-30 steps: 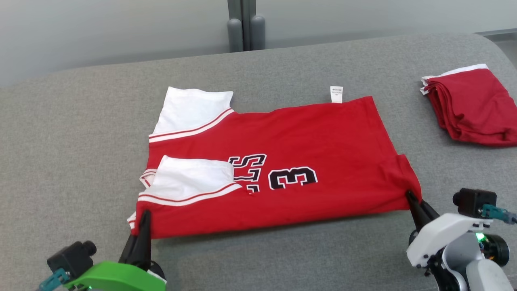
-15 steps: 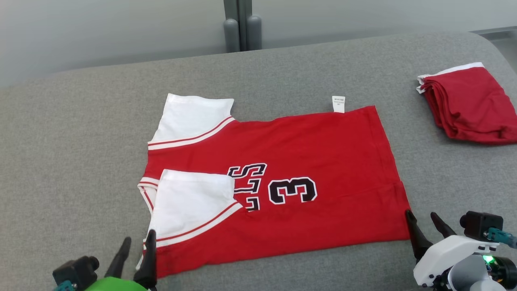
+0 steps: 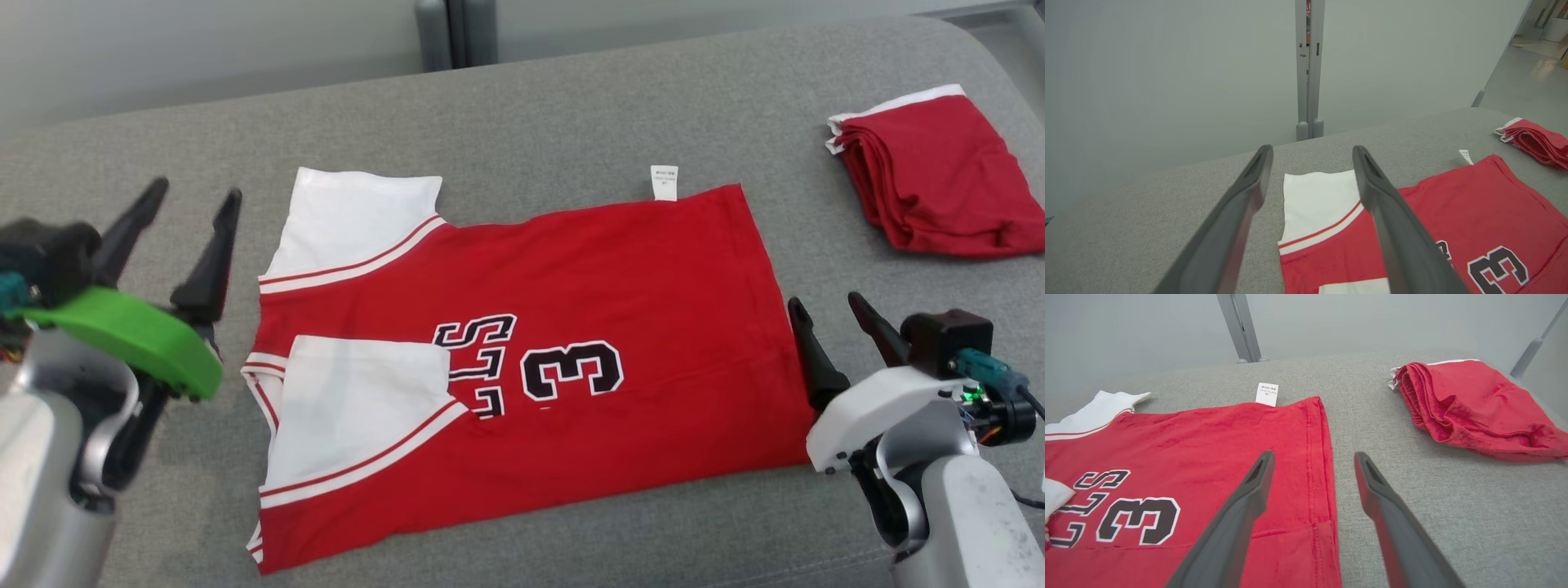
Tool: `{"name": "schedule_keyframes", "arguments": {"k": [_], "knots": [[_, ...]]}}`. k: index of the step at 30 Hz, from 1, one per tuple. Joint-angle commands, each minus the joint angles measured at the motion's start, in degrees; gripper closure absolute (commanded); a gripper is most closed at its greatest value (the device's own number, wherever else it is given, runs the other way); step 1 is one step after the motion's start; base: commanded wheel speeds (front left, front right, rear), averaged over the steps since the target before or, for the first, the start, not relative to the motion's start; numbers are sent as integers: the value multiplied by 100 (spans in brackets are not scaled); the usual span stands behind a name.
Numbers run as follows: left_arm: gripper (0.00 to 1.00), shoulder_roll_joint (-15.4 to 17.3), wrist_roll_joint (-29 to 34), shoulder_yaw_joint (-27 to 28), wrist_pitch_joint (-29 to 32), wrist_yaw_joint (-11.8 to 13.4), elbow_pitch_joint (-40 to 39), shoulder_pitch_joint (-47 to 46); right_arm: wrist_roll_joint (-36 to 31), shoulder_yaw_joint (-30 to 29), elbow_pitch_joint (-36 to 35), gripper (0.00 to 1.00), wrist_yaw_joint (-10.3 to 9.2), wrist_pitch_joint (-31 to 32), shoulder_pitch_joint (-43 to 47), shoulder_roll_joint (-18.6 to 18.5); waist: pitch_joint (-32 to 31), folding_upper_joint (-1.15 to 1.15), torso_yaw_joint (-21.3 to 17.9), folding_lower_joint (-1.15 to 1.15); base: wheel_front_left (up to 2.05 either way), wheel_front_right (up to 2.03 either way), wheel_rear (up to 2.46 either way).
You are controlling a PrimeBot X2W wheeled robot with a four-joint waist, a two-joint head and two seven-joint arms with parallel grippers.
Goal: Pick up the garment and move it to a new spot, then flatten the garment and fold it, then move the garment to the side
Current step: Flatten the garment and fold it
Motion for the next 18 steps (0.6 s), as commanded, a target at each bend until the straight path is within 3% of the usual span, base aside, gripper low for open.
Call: {"name": "schedule_keyframes", "arguments": {"k": [1,7,14,18], "knots": [[0,113,-81,-5,160,-67,68,-353,-75,71,-34,0,-7,25,-160,-19,295,0,-216,0,0,0,0],[0,626,-327,-226,979,-206,619,-1647,-115,591,-39,0,-7,30,-769,-20,847,0,-606,0,0,0,0],[0,1255,-784,-914,1992,-224,1180,-2648,-95,1052,59,0,-7,-64,-1360,-17,1555,0,-1056,0,0,0,0],[0,1474,-942,-1107,2148,-226,1429,-2938,-29,1228,142,0,-7,-157,-1561,-17,1835,0,-1225,0,0,0,0]]}}
